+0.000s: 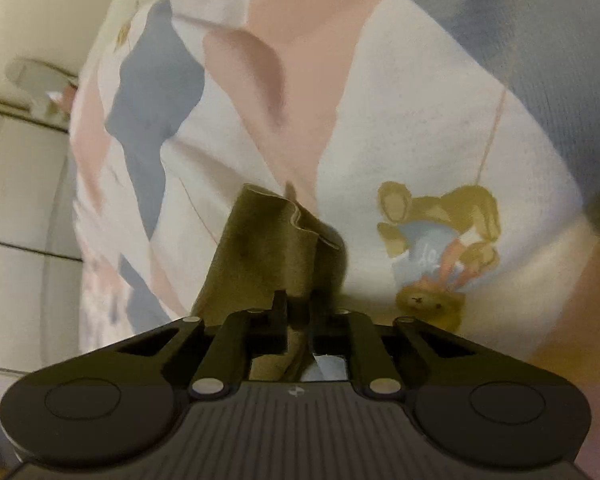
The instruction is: Fold clothes
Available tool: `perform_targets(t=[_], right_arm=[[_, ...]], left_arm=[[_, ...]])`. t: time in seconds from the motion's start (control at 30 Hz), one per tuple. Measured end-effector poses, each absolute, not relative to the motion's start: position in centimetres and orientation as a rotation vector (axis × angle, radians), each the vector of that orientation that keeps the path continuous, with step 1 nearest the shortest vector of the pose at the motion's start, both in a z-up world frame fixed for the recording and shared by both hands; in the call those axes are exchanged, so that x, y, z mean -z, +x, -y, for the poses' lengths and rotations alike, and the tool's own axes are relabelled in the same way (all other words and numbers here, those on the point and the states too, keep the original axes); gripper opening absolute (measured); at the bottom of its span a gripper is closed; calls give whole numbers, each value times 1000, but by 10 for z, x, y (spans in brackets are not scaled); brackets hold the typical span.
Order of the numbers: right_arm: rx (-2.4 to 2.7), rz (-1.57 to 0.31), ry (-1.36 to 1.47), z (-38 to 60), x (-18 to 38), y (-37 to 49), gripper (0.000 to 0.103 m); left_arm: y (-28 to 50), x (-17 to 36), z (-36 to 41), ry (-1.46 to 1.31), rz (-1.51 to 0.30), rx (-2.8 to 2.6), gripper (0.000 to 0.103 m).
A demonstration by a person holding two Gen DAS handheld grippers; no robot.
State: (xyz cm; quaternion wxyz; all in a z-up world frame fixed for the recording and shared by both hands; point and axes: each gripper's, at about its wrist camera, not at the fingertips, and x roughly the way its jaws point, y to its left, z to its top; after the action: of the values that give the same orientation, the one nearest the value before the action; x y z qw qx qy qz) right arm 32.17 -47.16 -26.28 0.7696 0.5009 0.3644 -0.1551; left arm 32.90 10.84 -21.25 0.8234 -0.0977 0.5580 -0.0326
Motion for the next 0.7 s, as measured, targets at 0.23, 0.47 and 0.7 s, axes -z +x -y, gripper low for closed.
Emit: perform_targets(t=[0.23,0.47,0.7], right_arm=[[239,-717,391,350,139,357,8],[-301,-677,315,138,99,335,10],[-550,-913,255,-10,154,300,45]], left_arm=[[301,195,-162,-268,-1146,-10,26],[259,188,-237,-374,-1136,-41,26],[227,189,-284,-492,-1157,69,26]])
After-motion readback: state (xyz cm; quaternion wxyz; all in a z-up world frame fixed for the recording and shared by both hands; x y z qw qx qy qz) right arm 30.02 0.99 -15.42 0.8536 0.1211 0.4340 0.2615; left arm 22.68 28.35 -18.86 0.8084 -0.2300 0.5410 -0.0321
